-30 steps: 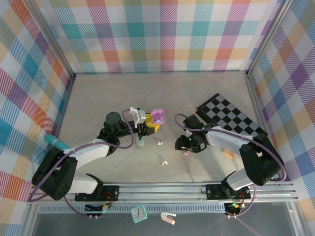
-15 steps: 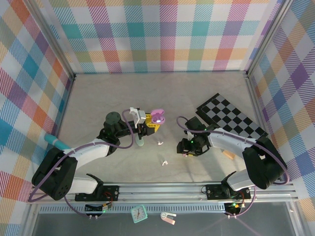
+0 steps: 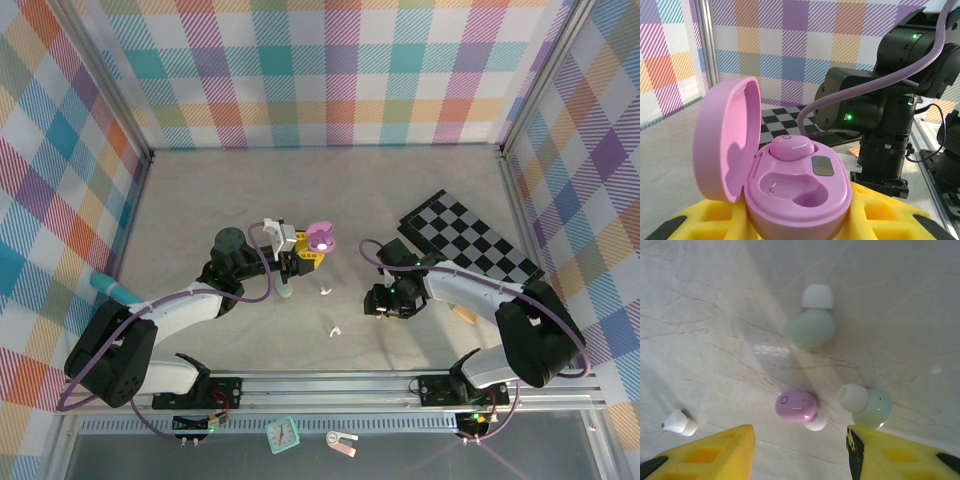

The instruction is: Insert wireless bluetooth earbuds into charging case

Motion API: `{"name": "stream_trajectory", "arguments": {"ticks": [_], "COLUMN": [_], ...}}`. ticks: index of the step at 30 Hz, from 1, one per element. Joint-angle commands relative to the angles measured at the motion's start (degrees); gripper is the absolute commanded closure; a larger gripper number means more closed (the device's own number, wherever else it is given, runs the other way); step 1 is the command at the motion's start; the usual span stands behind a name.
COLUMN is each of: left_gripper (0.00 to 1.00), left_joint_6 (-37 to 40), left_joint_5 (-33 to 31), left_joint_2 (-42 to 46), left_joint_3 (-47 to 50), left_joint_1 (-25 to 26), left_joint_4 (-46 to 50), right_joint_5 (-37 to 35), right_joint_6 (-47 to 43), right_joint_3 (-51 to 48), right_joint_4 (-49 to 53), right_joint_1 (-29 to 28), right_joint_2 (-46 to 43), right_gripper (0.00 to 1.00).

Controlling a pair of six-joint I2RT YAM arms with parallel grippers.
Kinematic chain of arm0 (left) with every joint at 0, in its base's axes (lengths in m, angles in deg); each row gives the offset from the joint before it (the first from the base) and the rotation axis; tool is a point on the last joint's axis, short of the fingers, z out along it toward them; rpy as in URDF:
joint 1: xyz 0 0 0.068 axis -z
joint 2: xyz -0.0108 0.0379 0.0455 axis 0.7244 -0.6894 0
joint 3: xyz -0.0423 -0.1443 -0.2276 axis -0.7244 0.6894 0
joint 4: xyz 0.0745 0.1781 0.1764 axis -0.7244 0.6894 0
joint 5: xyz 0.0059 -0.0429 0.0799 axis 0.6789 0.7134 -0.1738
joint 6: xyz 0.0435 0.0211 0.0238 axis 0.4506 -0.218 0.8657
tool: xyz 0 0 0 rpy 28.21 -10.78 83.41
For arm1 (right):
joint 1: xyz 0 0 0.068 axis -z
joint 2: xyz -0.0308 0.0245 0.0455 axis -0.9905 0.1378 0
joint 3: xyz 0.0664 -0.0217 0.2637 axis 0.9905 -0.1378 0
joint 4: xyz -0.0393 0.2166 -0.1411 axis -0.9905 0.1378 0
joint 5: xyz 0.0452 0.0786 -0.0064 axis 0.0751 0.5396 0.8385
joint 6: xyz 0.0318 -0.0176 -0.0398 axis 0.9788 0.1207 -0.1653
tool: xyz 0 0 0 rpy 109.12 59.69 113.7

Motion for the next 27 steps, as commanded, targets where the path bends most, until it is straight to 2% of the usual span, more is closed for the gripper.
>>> {"name": "stream_trajectory", "arguments": {"ticks": [1, 4, 10, 16, 27], "left_gripper": [0.8, 0.8, 0.8, 0.8, 0.8], "left_joint_6": [1.28, 1.56, 1.74, 1.74, 1.82], "left_joint_5": [0.53, 0.43, 0.33, 0.44, 0.15], "left_joint_2": [1.3, 1.82, 1.99, 1.85, 2.22], "left_joint_3": [-0.26, -0.26, -0.35, -0.52, -0.26], "left_joint_1": [-0.45, -0.52, -0.45, -0.45, -0.45], "left_joint_4": [-0.42, 0.37, 0.65, 0.64, 0.65], "right_joint_5": [-6.64, -6.0, 0.97, 2.79, 6.52], "right_joint_6": [-0.14, 0.07, -0.8, -1.12, -2.4], "right_joint_3": [1.59, 1.56, 0.02, 0.87, 0.54], "right_joint_4": [3.56, 2.3, -2.38, -3.94, -8.01], "right_joint_1": [-0.22, -0.21, -0.26, -0.26, -0.3], "right_joint_2": [-0.2, -1.33, -1.51, -1.58, 4.72], "right_gripper": [0.47, 0.47, 0.45, 0.43, 0.43]}}
